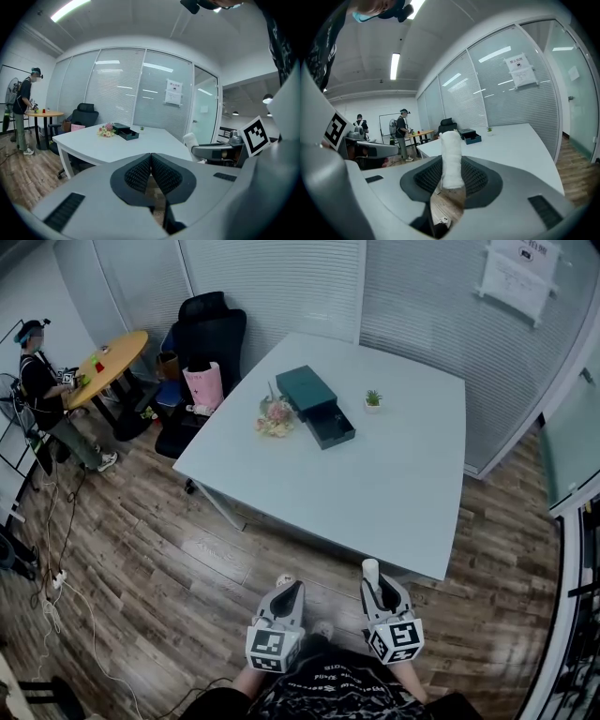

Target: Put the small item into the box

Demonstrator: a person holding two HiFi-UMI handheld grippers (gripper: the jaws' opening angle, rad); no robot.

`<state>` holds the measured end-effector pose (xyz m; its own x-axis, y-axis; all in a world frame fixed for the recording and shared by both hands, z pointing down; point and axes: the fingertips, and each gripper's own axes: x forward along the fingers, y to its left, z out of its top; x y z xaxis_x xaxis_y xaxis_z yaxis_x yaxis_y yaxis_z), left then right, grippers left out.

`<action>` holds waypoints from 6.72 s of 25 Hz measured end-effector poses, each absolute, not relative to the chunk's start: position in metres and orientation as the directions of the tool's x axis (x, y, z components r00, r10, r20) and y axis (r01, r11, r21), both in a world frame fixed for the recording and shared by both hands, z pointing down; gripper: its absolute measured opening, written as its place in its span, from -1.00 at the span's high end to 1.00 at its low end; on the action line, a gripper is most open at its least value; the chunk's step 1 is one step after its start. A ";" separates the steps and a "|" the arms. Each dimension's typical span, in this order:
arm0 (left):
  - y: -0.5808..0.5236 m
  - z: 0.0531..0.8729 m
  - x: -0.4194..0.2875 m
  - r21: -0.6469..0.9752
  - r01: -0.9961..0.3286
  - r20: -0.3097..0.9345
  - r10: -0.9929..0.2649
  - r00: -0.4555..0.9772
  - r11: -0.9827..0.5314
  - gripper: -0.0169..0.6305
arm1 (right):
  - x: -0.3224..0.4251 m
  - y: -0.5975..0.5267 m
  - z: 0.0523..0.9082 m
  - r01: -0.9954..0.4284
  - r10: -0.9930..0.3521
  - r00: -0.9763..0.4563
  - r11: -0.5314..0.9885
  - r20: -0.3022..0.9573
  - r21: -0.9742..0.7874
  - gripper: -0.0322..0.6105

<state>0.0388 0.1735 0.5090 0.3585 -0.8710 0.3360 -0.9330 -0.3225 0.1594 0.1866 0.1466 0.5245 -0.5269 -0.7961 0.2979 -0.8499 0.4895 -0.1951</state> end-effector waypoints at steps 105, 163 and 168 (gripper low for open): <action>-0.255 0.549 -0.090 0.175 -0.923 0.454 -0.804 0.385 -0.343 0.89 | 0.033 -0.423 0.602 -0.345 -0.420 -0.413 0.893 0.808 0.288 0.48; -0.234 0.557 -0.068 0.146 -0.902 0.443 -0.788 0.428 -0.407 0.89 | 0.052 -0.385 0.549 -0.532 -0.509 -0.570 0.827 0.645 0.183 -0.02; -0.225 0.547 -0.066 0.156 -0.898 0.414 -0.799 0.437 -0.411 0.89 | 0.065 -0.354 0.519 -0.628 -0.576 -0.598 0.769 0.558 0.121 -0.01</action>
